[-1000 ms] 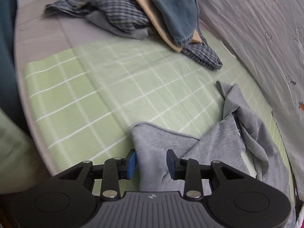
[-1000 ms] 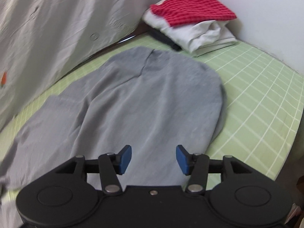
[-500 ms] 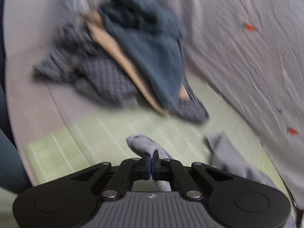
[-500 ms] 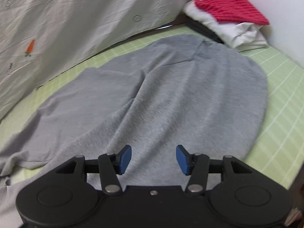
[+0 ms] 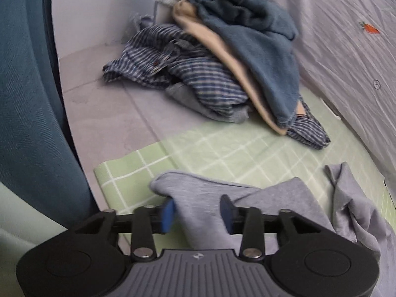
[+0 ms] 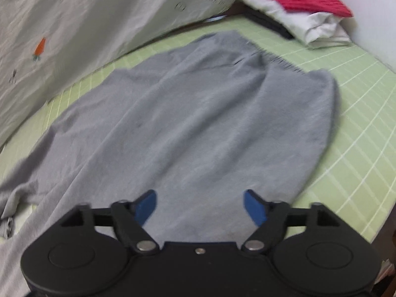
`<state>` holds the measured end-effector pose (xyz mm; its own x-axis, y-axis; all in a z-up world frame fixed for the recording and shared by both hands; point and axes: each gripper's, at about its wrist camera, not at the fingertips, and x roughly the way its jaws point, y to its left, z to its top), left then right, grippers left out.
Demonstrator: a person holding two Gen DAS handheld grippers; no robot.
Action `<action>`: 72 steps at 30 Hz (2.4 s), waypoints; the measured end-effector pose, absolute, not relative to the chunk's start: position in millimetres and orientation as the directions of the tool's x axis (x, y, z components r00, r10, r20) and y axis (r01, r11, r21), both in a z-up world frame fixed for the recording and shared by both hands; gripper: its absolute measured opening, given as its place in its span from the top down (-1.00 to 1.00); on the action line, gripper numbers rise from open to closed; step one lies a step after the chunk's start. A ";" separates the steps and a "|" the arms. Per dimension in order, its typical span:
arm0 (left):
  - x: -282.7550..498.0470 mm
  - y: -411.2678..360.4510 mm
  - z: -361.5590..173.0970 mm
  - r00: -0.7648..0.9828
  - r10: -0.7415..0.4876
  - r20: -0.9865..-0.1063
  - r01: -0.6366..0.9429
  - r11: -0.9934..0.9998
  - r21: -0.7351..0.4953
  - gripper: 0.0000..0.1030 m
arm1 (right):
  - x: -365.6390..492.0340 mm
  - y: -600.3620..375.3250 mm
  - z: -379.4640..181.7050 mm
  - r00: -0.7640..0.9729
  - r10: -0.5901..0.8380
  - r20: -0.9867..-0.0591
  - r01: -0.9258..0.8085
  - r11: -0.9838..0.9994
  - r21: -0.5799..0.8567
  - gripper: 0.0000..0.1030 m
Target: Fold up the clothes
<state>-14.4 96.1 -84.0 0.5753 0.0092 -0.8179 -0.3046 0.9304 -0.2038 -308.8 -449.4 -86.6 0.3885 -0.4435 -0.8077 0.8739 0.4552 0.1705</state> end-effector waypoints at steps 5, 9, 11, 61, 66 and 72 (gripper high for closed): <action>-30.3 47.8 -74.4 0.612 0.001 -0.791 -0.256 0.946 -0.197 -0.19 | -348.0 -491.8 -83.5 0.396 -0.514 -0.761 0.894 0.406 0.191 -1.00; -58.5 -3.9 -72.3 0.600 -0.046 -0.799 -0.232 0.946 -0.228 -0.21 | -391.3 -546.9 -89.6 0.447 -0.508 -0.736 0.894 0.281 0.350 -1.00; -76.4 -34.9 -74.0 0.590 -0.080 -0.804 -0.197 0.951 -0.240 -0.22 | -415.4 -576.9 -95.2 0.481 -0.494 -0.724 0.871 0.174 0.459 -1.00; 1.4 -39.3 -96.8 0.526 -0.179 -0.831 0.051 0.983 -0.179 -0.21 | -342.2 -547.3 -77.8 0.282 -0.643 -0.712 0.862 0.496 -0.107 -0.86; 30.5 -62.2 -110.4 0.500 -0.258 -0.827 0.215 0.962 -0.170 -0.21 | -324.3 -500.8 -80.3 0.265 -0.636 -0.725 0.863 0.492 -0.117 -0.86; 46.1 -90.5 -127.9 0.464 -0.263 -0.846 0.334 0.936 -0.108 0.24 | -320.4 -473.8 -80.7 0.244 -0.623 -0.744 0.863 0.490 -0.127 -0.86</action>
<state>46.1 -90.5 -127.9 0.4640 -0.2632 -0.8458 0.3343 0.9363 -0.1079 -320.4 -473.8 -80.7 0.2437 -0.6226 -0.7436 0.8626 0.4896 -0.1271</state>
